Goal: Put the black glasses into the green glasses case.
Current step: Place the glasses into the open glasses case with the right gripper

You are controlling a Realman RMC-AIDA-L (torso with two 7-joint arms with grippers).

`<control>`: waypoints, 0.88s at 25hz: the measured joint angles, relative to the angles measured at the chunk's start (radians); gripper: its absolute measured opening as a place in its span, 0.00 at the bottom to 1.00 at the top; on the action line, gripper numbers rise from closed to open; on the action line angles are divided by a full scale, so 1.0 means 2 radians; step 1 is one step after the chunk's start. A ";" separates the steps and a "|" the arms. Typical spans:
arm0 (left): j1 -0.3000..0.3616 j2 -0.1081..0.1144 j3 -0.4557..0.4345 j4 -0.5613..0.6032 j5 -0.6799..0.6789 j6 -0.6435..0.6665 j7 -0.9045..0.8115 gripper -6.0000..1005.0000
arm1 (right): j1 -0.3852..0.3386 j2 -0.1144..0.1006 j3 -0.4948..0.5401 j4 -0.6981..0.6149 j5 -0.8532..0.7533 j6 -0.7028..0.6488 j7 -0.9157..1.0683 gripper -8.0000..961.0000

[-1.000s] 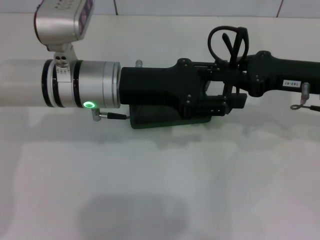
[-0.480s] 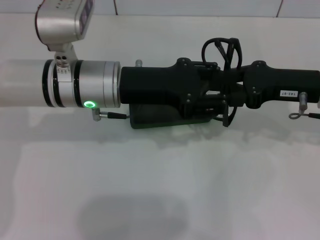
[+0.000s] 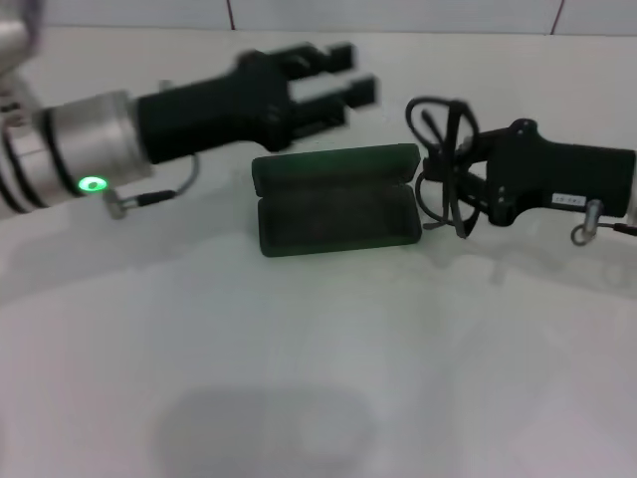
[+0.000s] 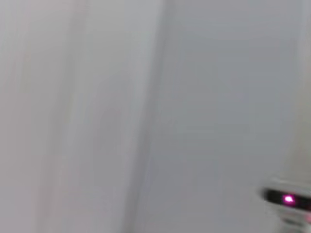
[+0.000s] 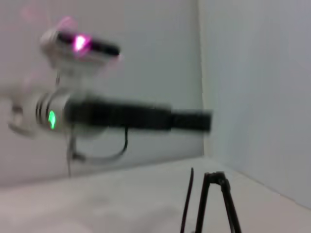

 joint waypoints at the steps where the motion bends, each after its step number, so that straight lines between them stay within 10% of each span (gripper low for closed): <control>1: 0.007 0.001 -0.018 0.000 0.000 -0.003 0.003 0.58 | -0.003 0.001 -0.011 -0.009 0.003 0.009 -0.004 0.13; 13: 0.045 0.013 -0.090 0.000 -0.001 -0.017 0.001 0.59 | -0.084 0.000 -0.366 -0.273 -0.037 0.394 0.010 0.13; 22: 0.041 0.015 -0.087 0.000 0.000 -0.023 -0.022 0.59 | -0.088 0.000 -0.476 -0.286 -0.084 0.537 0.042 0.13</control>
